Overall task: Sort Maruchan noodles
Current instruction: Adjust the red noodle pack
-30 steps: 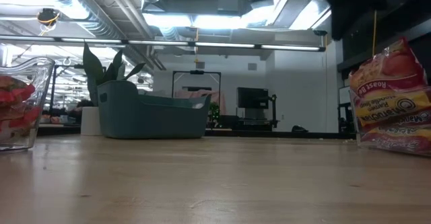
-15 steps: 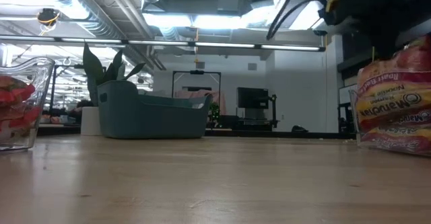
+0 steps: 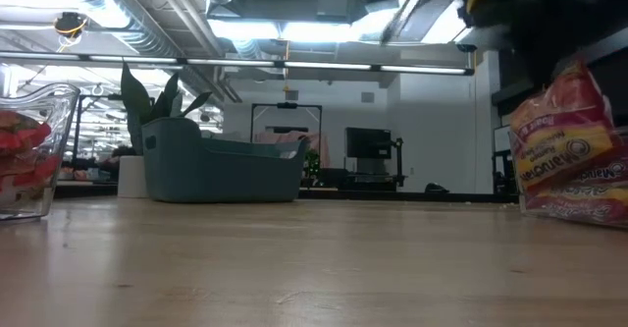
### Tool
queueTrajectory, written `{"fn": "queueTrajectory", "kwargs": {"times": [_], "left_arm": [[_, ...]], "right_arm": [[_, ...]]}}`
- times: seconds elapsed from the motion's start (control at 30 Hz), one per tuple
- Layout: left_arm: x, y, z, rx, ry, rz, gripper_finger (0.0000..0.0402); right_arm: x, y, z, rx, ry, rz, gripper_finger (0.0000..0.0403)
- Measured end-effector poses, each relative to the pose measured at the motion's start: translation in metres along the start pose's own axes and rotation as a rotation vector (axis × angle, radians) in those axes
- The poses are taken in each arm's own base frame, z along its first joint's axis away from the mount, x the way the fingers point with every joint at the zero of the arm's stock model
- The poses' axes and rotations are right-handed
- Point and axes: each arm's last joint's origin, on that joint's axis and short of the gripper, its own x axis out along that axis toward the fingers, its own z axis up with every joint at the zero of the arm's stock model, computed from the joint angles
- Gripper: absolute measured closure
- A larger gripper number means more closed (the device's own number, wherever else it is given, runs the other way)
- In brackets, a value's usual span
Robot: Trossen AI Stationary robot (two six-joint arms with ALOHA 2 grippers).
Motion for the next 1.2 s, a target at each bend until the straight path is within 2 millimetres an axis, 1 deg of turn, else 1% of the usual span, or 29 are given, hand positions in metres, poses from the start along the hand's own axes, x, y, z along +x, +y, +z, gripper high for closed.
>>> {"fn": "queueTrajectory", "kwargs": {"times": [0.07,0.2,0.23,0.3,0.4,0.47,0.5,0.57,0.63,0.7,0.77,0.83,0.9,0.97,1.07,1.13,1.2], "left_arm": [[0.01,-0.002,0.004,0.029,-0.05,0.013,0.0401],[0.037,-0.004,0.005,0.077,-0.092,-0.04,0.0401],[0.044,-0.004,0.005,0.067,-0.098,-0.059,0.0401],[0.056,-0.006,0.002,0.06,-0.096,-0.102,0.0401],[0.072,-0.009,0.003,0.075,-0.15,-0.175,0.0401],[0.082,-0.01,0.007,0.085,-0.229,-0.256,0.0401],[0.087,-0.009,0.009,0.085,-0.272,-0.301,0.0401],[0.098,-0.002,0.013,0.071,-0.346,-0.365,0.0401],[0.112,0.009,0.013,0.057,-0.377,-0.366,0.0401],[0.127,0.024,0.011,0.044,-0.389,-0.328,0.0401],[0.145,0.045,0.006,0.017,-0.403,-0.281,0.0401],[0.167,0.066,-0.002,-0.033,-0.408,-0.241,0.0401],[0.188,0.086,-0.011,-0.094,-0.413,-0.205,0.0401],[0.205,0.102,-0.014,-0.142,-0.407,-0.176,0.0401],[0.228,0.119,-0.006,-0.189,-0.424,-0.184,0.0401],[0.244,0.125,-0.002,-0.19,-0.385,-0.191,0.0401],[0.259,0.129,0.002,-0.191,-0.301,-0.176,0.0401]], "right_arm": [[-0.014,-0.001,-0.001,-0.012,-0.039,0.049,0.0403],[-0.05,-0.01,-0.005,-0.029,-0.223,0.166,0.0403],[-0.059,-0.011,-0.008,-0.039,-0.274,0.223,0.0403],[-0.079,-0.013,-0.014,-0.064,-0.354,0.393,0.0403],[-0.108,-0.022,-0.031,-0.064,-0.558,0.632,0.0403],[-0.122,-0.036,-0.047,-0.007,-0.746,0.714,0.0403],[-0.126,-0.047,-0.055,0.021,-0.82,0.742,0.0403],[-0.126,-0.069,-0.068,0.088,-0.925,0.783,0.0403],[-0.116,-0.085,-0.077,0.145,-0.968,0.822,0.0403],[-0.103,-0.092,-0.083,0.169,-0.962,0.864,0.0403],[-0.091,-0.091,-0.085,0.181,-0.955,0.889,0.0403],[-0.081,-0.086,-0.087,0.19,-0.95,0.905,0.0403],[-0.074,-0.081,-0.089,0.185,-0.944,0.911,0.0403],[-0.069,-0.078,-0.09,0.178,-0.938,0.91,0.0403],[-0.066,-0.076,-0.091,0.163,-0.929,0.908,0.0403],[-0.067,-0.076,-0.091,0.165,-0.938,0.906,0.0403],[-0.069,-0.076,-0.091,0.152,-0.959,0.902,0.0403]]}}
